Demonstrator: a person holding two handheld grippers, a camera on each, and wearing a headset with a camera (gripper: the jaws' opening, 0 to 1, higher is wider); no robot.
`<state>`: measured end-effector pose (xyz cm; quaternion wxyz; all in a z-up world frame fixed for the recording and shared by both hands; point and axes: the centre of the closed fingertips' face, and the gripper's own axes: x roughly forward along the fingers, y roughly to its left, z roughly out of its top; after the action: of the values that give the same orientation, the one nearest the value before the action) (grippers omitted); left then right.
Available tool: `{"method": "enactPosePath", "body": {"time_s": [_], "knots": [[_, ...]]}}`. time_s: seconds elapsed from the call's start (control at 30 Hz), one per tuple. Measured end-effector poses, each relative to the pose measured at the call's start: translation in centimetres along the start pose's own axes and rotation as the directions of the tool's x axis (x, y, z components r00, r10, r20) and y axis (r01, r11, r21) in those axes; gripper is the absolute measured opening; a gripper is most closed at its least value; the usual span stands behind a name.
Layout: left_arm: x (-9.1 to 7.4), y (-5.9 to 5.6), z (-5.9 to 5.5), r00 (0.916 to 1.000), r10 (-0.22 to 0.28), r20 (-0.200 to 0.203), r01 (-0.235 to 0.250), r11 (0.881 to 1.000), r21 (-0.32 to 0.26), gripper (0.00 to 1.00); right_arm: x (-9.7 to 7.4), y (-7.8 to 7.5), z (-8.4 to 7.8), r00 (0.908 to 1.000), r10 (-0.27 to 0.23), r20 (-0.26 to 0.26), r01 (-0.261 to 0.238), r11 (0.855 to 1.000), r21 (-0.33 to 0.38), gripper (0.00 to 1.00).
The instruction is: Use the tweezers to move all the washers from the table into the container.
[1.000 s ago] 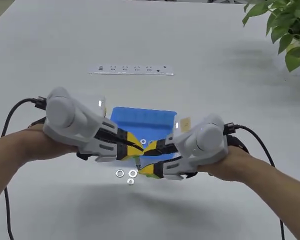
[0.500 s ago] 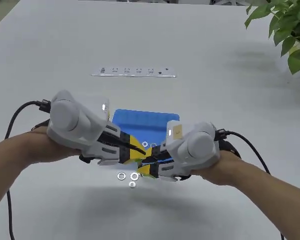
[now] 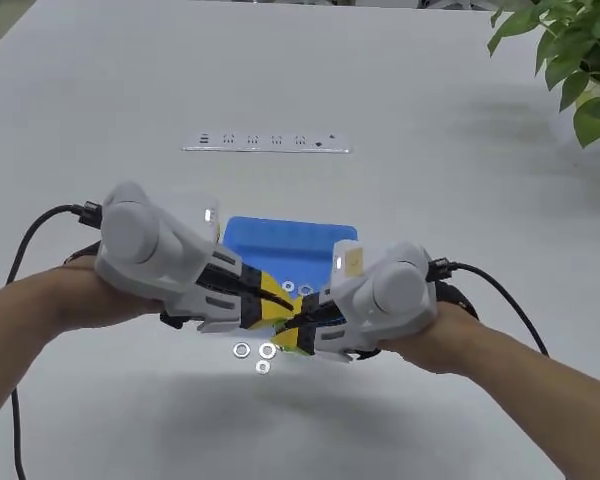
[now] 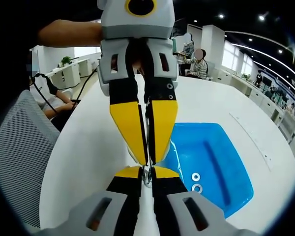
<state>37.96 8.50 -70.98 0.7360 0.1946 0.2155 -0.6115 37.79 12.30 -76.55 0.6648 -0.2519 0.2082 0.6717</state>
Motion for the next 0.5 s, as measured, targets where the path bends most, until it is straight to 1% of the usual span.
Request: {"method": "enactPosePath", "body": {"time_s": [0.3, 0.5], "knots": [[-0.04, -0.09, -0.01, 1.0, 0.004, -0.006, -0.004, 1.0, 0.005, 0.07, -0.03, 0.15, 0.04, 1.0, 0.006, -0.002, -0.006, 1.0, 0.002, 0.08], [-0.37, 0.04, 0.34, 0.9998, 0.015, 0.011, -0.015, 1.0, -0.014, 0.07, -0.28, 0.03, 0.31, 1.0, 0.001, 0.005, -0.001, 1.0, 0.004, 0.08]]}}
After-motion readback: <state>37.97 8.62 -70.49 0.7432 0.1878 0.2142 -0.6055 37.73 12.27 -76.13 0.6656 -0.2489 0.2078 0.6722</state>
